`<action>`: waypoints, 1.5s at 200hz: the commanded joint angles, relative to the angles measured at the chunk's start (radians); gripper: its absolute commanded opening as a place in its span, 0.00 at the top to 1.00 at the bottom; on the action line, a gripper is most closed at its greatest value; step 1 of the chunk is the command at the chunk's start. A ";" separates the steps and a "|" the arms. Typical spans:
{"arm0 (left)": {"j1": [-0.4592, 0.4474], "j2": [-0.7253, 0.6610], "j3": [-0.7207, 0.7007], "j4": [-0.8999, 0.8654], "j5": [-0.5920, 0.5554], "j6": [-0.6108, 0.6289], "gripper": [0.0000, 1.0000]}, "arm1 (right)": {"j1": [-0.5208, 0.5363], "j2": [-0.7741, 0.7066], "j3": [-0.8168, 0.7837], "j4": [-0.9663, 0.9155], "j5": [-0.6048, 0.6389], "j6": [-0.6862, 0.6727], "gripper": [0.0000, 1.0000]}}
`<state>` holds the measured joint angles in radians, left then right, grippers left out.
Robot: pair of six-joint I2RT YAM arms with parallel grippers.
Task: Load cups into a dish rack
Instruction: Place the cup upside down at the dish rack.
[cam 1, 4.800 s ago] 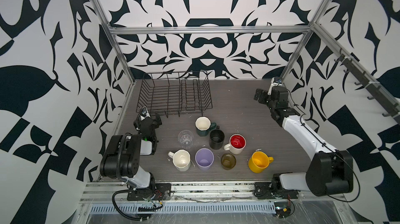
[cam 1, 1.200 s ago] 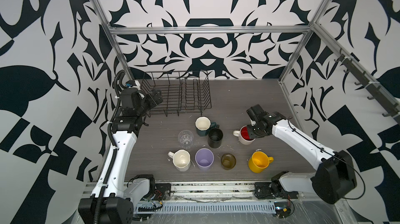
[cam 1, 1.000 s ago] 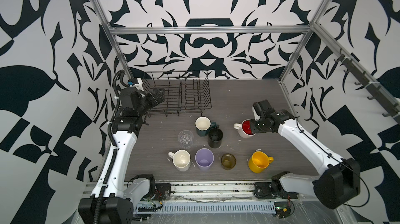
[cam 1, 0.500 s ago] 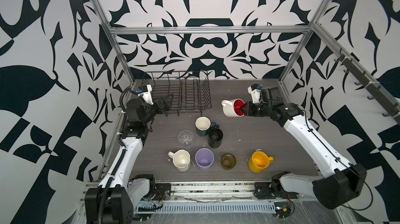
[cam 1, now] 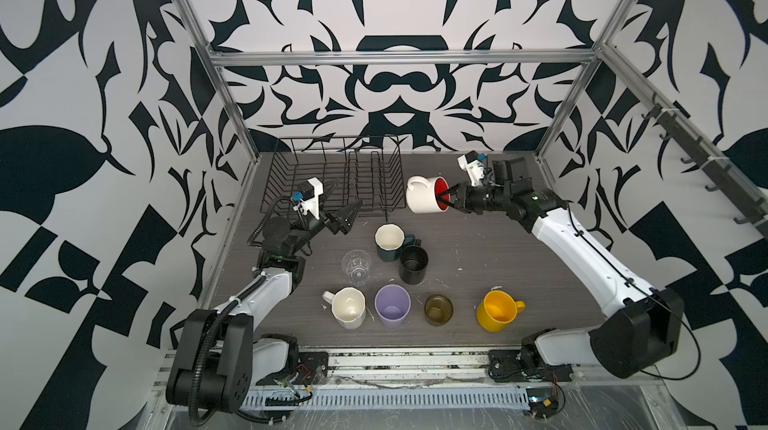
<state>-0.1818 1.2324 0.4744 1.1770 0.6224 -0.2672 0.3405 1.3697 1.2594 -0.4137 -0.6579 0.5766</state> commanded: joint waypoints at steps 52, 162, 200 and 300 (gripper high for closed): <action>-0.071 0.117 0.038 0.244 0.114 0.069 0.01 | 0.076 0.000 0.091 0.192 -0.150 0.069 1.00; -0.118 0.143 0.069 0.253 0.167 0.050 0.01 | 0.177 0.092 0.142 0.251 -0.202 0.080 1.00; -0.134 0.145 0.076 0.253 0.186 0.053 0.01 | 0.199 0.114 0.151 0.268 -0.216 0.084 1.00; -0.143 0.122 0.081 0.264 0.215 0.029 0.01 | 0.247 0.160 0.160 0.341 -0.243 0.131 1.00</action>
<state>-0.3210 1.3689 0.5217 1.3930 0.8242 -0.2199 0.5655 1.5593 1.3613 -0.2039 -0.8318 0.6750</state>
